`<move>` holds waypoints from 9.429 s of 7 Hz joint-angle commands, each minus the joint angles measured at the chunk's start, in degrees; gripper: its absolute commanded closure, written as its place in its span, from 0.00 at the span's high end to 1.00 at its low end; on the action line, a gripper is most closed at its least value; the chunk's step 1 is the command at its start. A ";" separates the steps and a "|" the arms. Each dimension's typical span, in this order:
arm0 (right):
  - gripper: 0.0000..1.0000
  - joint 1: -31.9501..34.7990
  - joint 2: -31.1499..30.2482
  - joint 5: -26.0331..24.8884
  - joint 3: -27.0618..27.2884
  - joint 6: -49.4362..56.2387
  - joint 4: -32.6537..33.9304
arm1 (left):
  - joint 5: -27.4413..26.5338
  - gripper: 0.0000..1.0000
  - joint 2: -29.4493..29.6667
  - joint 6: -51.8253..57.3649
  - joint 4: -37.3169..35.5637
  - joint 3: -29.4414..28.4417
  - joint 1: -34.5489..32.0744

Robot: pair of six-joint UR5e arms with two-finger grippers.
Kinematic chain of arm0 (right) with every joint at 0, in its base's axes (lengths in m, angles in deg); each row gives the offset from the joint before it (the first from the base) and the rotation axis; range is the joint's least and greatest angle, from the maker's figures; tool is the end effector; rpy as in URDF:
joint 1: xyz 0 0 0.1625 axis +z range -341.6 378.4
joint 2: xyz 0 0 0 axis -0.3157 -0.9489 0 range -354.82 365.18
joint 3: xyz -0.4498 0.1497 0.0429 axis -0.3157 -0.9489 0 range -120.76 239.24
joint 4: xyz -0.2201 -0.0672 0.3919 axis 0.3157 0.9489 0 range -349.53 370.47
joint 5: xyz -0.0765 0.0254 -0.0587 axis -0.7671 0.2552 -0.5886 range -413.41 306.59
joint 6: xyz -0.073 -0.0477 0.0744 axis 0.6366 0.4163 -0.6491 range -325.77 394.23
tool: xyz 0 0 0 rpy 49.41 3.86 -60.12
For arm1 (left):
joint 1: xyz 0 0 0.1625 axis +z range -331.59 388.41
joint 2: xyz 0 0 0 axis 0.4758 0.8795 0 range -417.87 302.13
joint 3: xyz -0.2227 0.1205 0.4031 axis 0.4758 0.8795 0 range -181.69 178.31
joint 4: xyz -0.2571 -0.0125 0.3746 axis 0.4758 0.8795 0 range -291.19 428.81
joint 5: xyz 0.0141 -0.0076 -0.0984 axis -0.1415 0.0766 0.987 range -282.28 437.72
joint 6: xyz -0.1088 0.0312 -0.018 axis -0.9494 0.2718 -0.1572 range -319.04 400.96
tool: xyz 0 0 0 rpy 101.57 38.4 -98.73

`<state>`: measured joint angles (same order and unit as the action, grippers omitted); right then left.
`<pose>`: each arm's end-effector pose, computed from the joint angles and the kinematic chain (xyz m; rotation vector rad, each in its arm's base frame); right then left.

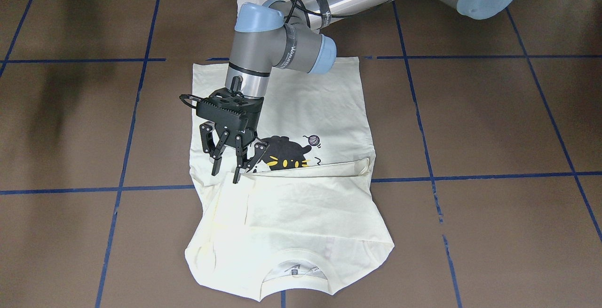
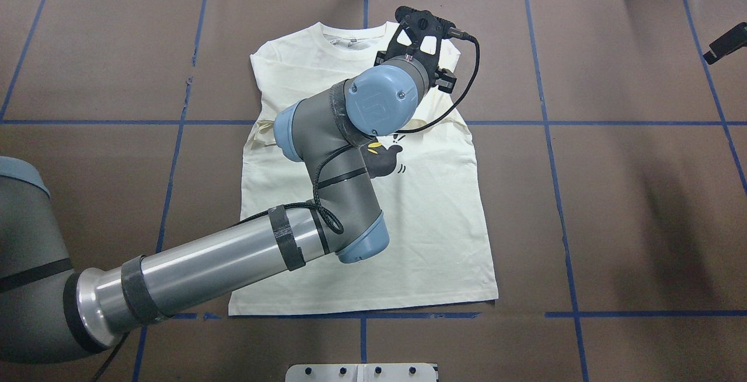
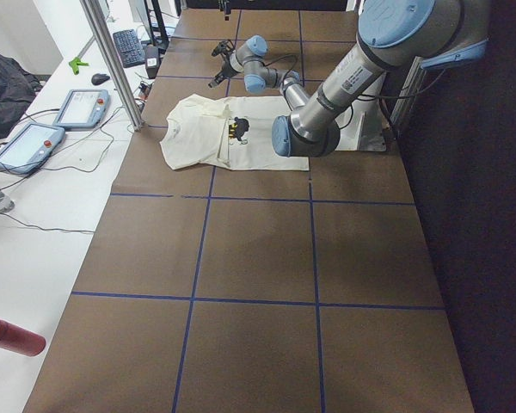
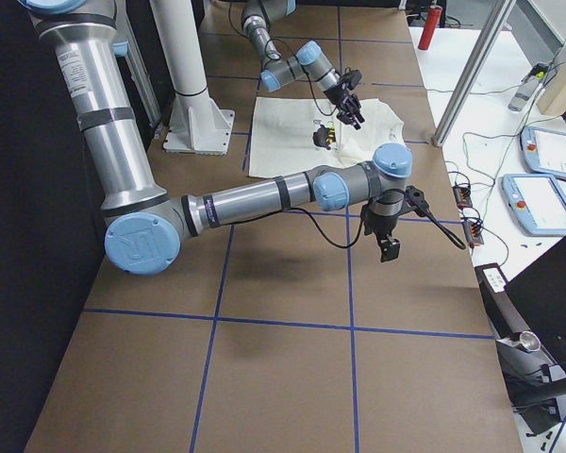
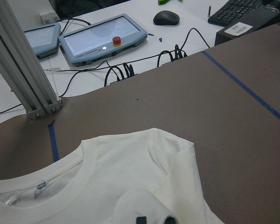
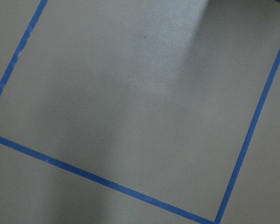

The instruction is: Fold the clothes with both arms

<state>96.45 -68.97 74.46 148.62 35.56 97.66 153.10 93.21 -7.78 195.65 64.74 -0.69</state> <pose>-0.0777 -0.6706 0.5613 0.2425 -0.6836 -0.3258 0.7031 -0.5771 0.0621 0.9203 0.9274 0.0155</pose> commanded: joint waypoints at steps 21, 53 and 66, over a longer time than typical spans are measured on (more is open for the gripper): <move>0.76 -39.09 33.68 -28.95 -6.63 -65.58 3.87 | 41.26 1.00 -40.25 15.87 -10.65 35.27 -24.42; 0.00 -46.24 44.00 -44.20 -25.67 -45.45 8.88 | 43.80 1.00 -40.33 15.87 -10.47 34.91 -24.95; 1.00 -38.69 28.87 -37.23 -9.58 -46.77 8.61 | 43.72 1.00 -40.24 15.87 -10.56 35.52 -24.77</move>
<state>55.73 -41.23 32.43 138.95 -10.94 106.33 196.81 53.03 8.09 185.09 100.23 -25.46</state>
